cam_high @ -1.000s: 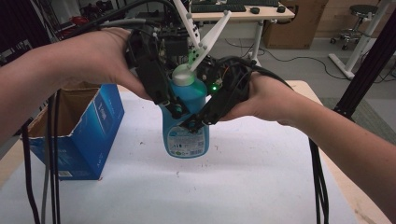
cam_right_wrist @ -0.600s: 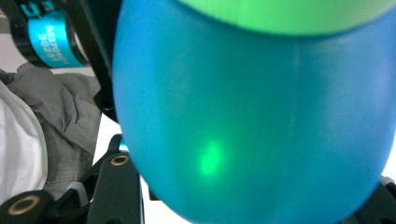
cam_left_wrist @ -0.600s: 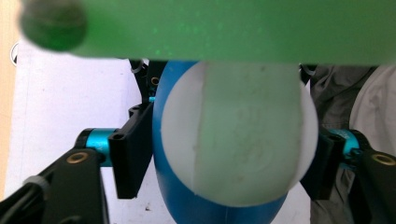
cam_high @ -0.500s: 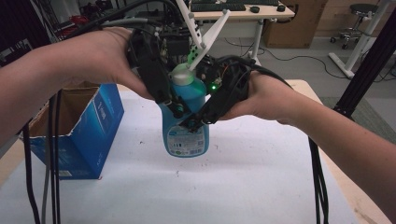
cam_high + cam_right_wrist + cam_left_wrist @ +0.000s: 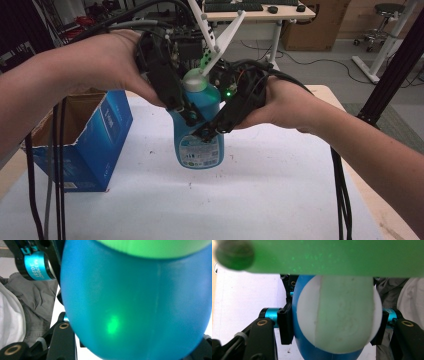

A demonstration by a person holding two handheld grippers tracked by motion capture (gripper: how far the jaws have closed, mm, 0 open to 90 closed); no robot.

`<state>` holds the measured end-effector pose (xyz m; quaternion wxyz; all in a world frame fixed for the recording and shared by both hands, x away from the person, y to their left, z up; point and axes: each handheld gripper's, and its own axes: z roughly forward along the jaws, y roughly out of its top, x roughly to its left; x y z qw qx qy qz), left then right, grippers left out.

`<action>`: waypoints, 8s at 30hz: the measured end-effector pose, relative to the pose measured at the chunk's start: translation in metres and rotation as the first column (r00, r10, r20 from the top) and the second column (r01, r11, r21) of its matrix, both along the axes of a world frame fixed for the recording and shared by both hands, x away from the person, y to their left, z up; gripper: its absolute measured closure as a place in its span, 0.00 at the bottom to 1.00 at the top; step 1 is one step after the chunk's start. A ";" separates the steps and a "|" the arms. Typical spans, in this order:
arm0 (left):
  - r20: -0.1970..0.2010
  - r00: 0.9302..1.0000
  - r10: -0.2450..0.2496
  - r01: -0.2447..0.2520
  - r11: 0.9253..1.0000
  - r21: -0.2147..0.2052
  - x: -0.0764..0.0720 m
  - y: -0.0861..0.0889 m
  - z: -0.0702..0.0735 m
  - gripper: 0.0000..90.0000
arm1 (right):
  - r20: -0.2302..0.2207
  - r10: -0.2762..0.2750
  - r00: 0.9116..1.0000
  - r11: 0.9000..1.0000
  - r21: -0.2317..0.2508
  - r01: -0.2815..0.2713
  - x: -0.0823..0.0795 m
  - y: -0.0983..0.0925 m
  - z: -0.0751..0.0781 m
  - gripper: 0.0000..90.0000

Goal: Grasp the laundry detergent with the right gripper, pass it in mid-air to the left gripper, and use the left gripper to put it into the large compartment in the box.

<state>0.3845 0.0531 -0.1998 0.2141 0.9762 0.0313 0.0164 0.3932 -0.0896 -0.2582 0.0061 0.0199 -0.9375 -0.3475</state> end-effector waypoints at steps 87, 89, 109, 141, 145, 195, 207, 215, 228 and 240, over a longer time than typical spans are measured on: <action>0.046 0.645 0.763 -0.761 0.647 -0.044 0.009 0.236 -0.012 0.42 | 0.042 -0.478 0.877 0.862 -0.168 0.478 0.047 -0.164 -0.023 0.14; 0.045 0.646 0.762 -0.762 0.647 -0.020 0.010 0.236 -0.023 0.42 | 0.039 -0.480 0.876 0.862 -0.165 0.479 0.047 -0.164 -0.024 0.14; 0.051 0.679 0.733 -0.734 0.674 0.085 0.019 0.233 -0.084 0.42 | 0.046 -0.479 0.877 0.856 -0.197 0.478 0.044 -0.163 -0.030 0.14; 0.035 0.686 0.727 -0.724 0.678 0.129 0.025 0.232 -0.091 0.42 | 0.051 -0.477 0.878 0.857 -0.195 0.477 0.037 -0.168 -0.030 0.14; 0.039 0.688 0.725 -0.722 0.679 0.133 0.026 0.232 -0.091 0.42 | 0.050 -0.476 0.878 0.857 -0.197 0.476 0.036 -0.169 -0.030 0.14; 0.167 0.899 0.404 -0.419 0.906 0.065 0.015 0.124 -0.019 0.21 | 0.031 -0.483 0.875 0.857 -0.190 0.480 0.012 -0.165 -0.026 0.14; 0.136 0.944 0.302 -0.309 0.951 0.033 0.012 0.070 -0.042 0.21 | 0.035 -0.489 0.872 0.856 -0.174 0.487 0.001 -0.159 -0.026 0.14; 0.129 0.949 0.288 -0.293 0.956 0.026 0.011 0.053 -0.059 0.21 | 0.037 -0.476 0.879 0.863 -0.171 0.475 0.000 -0.153 -0.027 0.14; 0.102 0.959 0.263 -0.265 0.964 0.010 0.007 0.040 -0.074 0.21 | 0.035 -0.478 0.878 0.862 -0.174 0.476 -0.001 -0.153 -0.027 0.14; 0.113 0.957 0.266 -0.270 0.963 0.021 0.007 0.043 -0.073 0.21 | 0.035 -0.479 0.877 0.861 -0.176 0.477 0.000 -0.152 -0.027 0.14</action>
